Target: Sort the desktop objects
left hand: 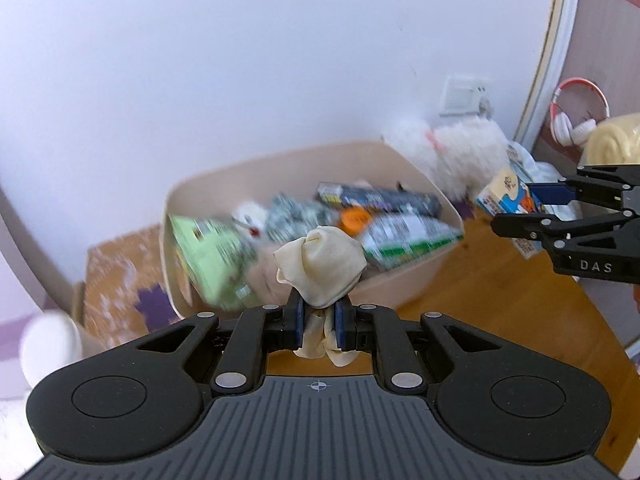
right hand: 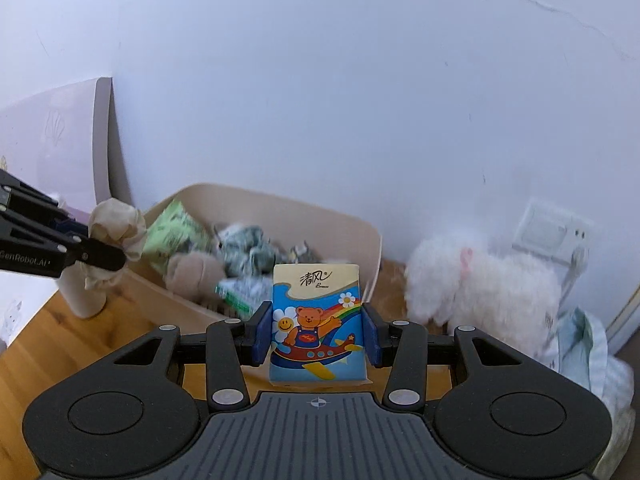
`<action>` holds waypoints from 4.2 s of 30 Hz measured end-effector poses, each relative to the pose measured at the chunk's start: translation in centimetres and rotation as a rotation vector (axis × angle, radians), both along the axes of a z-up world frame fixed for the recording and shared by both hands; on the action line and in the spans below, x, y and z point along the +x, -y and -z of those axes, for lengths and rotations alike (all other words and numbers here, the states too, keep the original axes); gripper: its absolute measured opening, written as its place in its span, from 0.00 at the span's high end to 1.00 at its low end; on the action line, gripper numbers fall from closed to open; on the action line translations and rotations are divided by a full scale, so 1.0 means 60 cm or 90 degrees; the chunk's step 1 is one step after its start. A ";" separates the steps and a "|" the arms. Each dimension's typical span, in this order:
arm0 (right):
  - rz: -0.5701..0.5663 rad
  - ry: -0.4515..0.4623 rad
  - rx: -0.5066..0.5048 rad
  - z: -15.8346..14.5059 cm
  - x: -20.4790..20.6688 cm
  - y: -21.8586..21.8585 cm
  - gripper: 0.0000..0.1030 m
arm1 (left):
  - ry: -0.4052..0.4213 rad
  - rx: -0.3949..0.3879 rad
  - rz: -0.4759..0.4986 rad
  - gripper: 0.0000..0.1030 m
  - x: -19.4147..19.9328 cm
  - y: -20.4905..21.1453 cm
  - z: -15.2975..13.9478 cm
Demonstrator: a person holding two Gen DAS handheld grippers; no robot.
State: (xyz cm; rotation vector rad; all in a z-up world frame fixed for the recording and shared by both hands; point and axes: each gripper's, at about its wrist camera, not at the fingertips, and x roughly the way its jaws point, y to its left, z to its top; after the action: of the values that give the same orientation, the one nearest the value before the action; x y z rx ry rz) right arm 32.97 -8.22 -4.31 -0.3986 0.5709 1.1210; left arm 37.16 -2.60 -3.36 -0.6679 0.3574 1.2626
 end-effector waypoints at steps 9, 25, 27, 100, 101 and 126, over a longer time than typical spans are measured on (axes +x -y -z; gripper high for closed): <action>0.001 0.019 0.000 -0.023 0.026 -0.079 0.59 | -0.013 0.001 -0.033 0.86 -0.035 -0.069 -0.023; -0.019 -0.036 -0.091 0.040 0.034 -0.218 0.58 | 0.010 -0.137 -0.067 0.86 -0.020 -0.180 0.041; -0.021 -0.042 -0.108 0.050 0.034 -0.226 0.58 | 0.007 -0.156 -0.064 0.86 -0.017 -0.188 0.048; 0.031 -0.070 -0.033 -0.166 -0.141 0.247 0.00 | -0.055 -0.062 -0.168 0.26 0.068 0.308 -0.127; 0.032 -0.071 -0.032 -0.169 -0.147 0.254 0.00 | -0.052 -0.064 -0.166 0.26 0.070 0.318 -0.127; 0.061 -0.152 -0.038 -0.187 -0.225 0.381 0.00 | -0.036 -0.053 -0.092 0.26 0.141 0.475 -0.179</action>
State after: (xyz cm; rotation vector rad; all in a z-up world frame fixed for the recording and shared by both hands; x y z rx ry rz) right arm 19.47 -31.07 6.92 -0.2865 0.8264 1.0686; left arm 45.65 -31.13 7.40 -0.7398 0.4160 1.4122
